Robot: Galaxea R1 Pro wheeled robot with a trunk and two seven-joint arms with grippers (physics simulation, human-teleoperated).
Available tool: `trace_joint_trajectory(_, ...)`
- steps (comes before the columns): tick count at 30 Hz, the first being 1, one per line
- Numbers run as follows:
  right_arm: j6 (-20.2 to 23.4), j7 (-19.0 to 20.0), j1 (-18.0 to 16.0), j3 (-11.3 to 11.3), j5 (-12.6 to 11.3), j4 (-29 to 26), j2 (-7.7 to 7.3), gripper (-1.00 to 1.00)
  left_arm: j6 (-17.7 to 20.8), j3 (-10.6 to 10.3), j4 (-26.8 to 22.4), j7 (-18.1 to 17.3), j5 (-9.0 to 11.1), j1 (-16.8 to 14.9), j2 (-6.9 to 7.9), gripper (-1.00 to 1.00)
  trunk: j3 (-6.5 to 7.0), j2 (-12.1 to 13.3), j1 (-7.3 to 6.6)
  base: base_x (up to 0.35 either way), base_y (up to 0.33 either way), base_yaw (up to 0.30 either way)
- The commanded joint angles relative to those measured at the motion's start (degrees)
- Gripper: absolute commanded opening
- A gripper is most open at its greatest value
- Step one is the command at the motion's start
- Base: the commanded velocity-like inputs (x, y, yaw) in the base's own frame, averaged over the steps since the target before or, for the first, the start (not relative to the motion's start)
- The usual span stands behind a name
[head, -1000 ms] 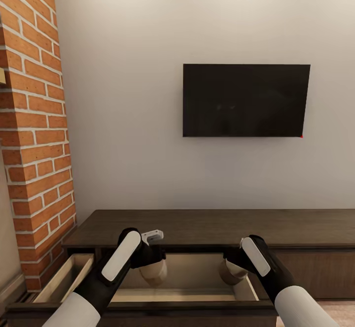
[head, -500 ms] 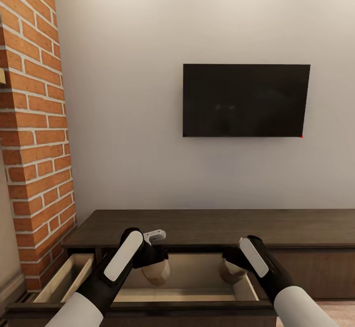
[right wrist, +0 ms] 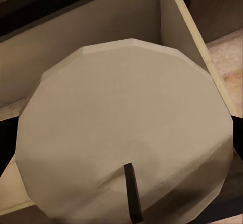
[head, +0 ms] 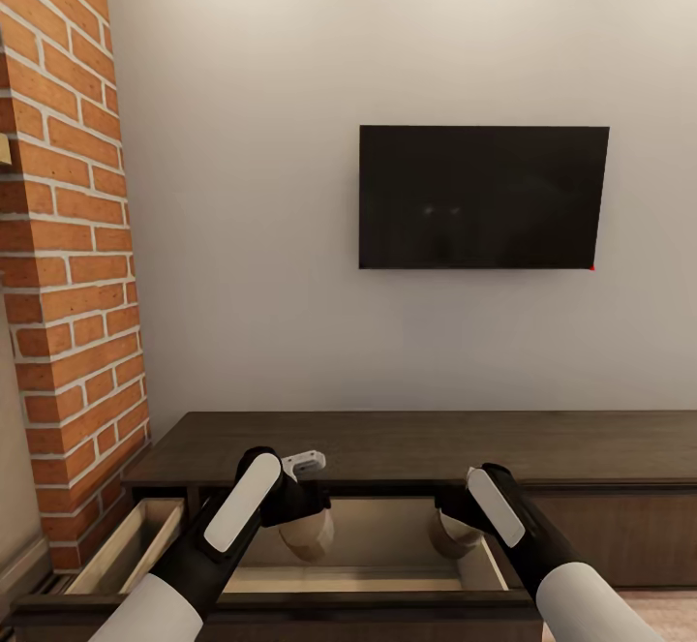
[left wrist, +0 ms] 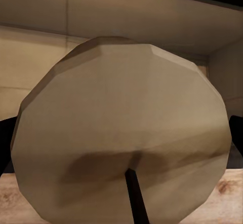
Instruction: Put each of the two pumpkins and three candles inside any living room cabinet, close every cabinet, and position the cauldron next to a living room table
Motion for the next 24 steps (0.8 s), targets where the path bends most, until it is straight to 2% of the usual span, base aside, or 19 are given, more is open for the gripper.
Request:
trace_joint_trajectory(1, 0.02, -0.57, -0.06, 0.29, -0.59, -0.08, -0.08, -1.0, 0.05, -0.05, -0.05, 0.58, 0.5, -0.05, 0.0, -1.0, -0.08, -0.04, -0.01, 0.0, 0.0, 0.0)
trace_joint_trajectory(24, 0.02, -0.53, -0.09, 0.29, -0.59, -0.1, -0.09, -1.0, 0.05, -0.06, -0.05, 0.58, 0.44, -0.05, 0.0, -1.0, -0.08, -0.04, -0.01, 0.022, 0.004, 0.0)
